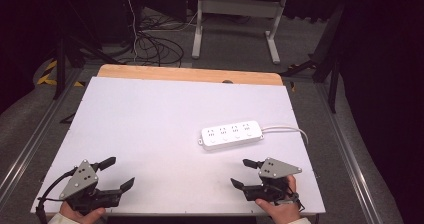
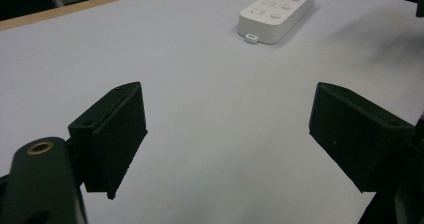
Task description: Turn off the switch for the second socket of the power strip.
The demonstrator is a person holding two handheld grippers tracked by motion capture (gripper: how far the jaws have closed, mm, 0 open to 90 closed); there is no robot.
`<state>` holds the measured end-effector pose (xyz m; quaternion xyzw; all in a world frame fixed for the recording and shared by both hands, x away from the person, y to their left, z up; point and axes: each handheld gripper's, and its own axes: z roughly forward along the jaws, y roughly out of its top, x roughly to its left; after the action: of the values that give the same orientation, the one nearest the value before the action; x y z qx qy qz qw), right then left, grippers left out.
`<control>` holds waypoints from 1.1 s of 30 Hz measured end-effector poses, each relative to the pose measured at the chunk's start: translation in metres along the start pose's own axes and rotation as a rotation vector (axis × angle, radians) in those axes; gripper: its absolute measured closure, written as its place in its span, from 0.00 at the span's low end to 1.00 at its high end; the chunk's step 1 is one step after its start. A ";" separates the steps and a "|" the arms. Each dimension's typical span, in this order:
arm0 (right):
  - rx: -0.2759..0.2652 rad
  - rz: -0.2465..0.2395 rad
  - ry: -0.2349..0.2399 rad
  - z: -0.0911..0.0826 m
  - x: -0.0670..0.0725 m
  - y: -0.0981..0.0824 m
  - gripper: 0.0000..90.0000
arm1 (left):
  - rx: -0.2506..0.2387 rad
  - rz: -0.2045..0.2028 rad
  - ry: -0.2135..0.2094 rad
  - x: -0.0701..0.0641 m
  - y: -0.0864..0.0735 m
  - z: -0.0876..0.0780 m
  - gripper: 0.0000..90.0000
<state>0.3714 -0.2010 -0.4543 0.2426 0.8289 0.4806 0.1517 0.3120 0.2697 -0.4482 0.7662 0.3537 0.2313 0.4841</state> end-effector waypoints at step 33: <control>0.088 -0.027 0.000 0.003 -0.005 0.044 0.47 | -0.012 0.020 0.042 -0.001 0.000 -0.003 0.18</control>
<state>0.3885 -0.1836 -0.4176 0.2377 0.8526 0.4416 0.1473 0.3094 0.2701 -0.4468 0.7618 0.3546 0.2541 0.4789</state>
